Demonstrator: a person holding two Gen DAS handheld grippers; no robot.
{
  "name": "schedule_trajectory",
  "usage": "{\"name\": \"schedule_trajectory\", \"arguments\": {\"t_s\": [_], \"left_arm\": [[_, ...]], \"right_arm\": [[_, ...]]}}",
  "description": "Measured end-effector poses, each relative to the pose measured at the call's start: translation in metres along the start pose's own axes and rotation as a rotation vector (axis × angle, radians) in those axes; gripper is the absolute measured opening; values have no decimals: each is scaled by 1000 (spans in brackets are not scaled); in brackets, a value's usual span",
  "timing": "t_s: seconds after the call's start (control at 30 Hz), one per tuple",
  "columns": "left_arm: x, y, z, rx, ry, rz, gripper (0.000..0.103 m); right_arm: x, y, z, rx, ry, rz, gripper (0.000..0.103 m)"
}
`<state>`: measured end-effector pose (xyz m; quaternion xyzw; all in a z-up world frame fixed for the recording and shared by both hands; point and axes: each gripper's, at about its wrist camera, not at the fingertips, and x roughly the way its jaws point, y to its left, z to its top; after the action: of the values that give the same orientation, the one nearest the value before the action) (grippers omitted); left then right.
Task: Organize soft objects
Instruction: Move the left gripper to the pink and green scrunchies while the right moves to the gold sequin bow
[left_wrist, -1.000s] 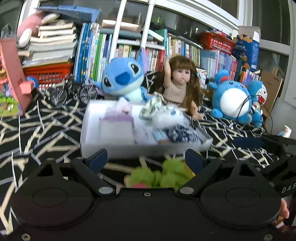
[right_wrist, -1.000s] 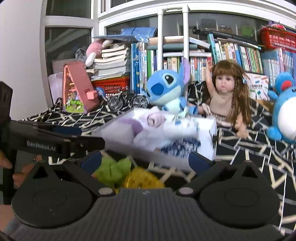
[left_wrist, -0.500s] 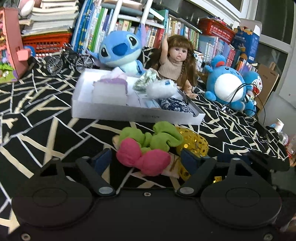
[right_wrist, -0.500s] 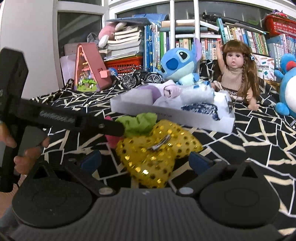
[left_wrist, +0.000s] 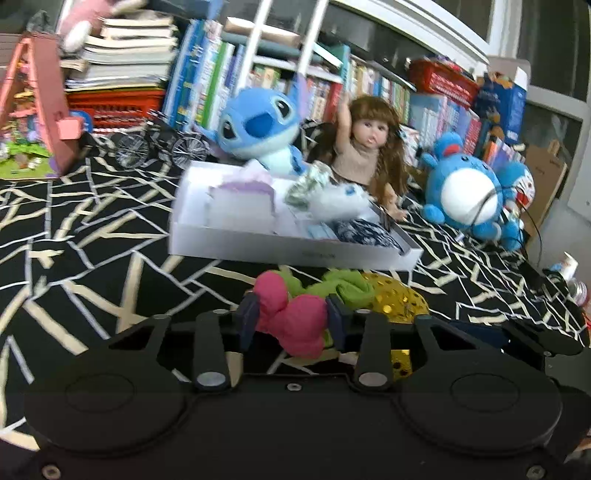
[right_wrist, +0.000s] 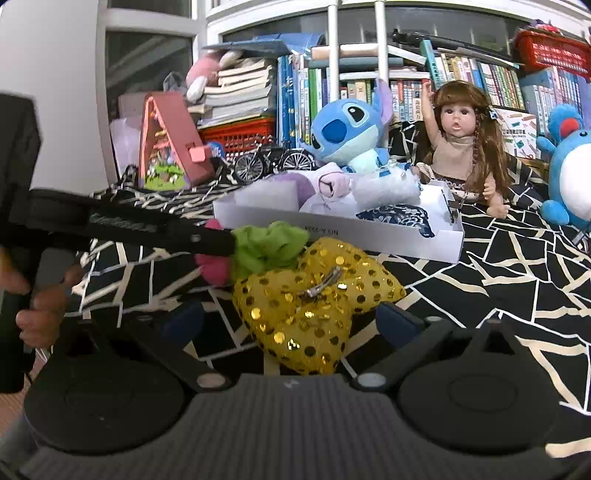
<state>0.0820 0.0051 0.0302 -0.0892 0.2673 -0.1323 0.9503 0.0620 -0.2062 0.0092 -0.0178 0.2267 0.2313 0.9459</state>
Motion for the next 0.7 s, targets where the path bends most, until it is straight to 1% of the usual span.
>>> {"name": "schedule_trajectory", "arguments": {"t_s": [0.03,0.1,0.2,0.3,0.5,0.57,0.6,0.67,0.7], "left_arm": [[-4,2,0,-6,-10,9,21],[-11,6,0,-16,-24,26,21],[-16,13,-3,-18,-23,64,21],[-20,19,-8,-7,-29,84,24],[-22,21,-12,35,-48,140,36],[-22,21,-11,38,-54,150,46],[-22,20,-12,39,-57,156,49],[-23,18,-13,44,-69,161,58],[-23,16,-14,47,-75,159,60]], "right_arm": [[0,0,1,7,-6,0,100],[0,0,2,9,-13,-8,98],[3,1,3,7,-10,-26,93],[4,0,2,8,-6,-54,92],[-1,-10,2,32,-4,-108,92],[-4,-14,2,39,-10,-131,92],[-5,-15,2,42,-12,-140,92],[-7,-19,2,47,-16,-163,92],[-7,-20,1,51,-16,-178,92]]}}
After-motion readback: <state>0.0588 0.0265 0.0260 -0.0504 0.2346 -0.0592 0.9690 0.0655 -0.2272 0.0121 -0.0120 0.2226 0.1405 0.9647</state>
